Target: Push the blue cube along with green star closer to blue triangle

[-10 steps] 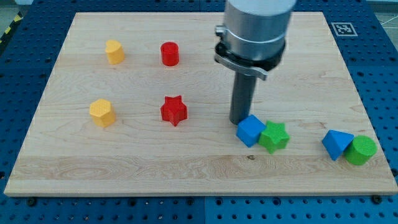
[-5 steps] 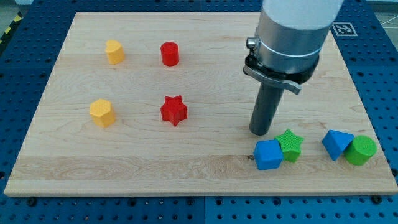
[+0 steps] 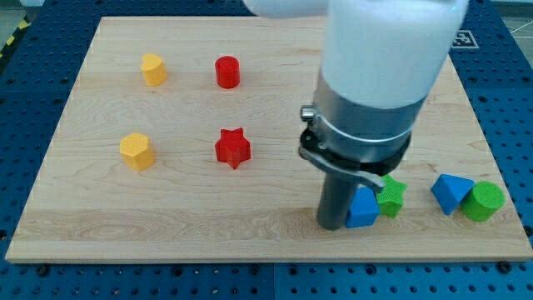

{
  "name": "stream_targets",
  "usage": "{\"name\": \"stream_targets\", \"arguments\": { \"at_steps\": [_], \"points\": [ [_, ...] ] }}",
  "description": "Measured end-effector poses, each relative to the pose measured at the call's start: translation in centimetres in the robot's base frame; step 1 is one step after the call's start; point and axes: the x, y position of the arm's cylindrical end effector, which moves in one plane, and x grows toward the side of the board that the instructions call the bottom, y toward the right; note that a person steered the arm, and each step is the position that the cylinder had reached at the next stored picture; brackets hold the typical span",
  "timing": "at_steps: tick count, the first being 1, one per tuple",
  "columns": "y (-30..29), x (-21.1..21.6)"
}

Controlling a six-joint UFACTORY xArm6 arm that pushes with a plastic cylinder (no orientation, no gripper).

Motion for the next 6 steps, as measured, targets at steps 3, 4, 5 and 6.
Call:
{"name": "stream_targets", "arguments": {
  "at_steps": [3, 4, 5, 6],
  "points": [
    [3.2, -0.2],
    [4.1, -0.2],
    [5.0, -0.2],
    [5.0, -0.2]
  ]
}}
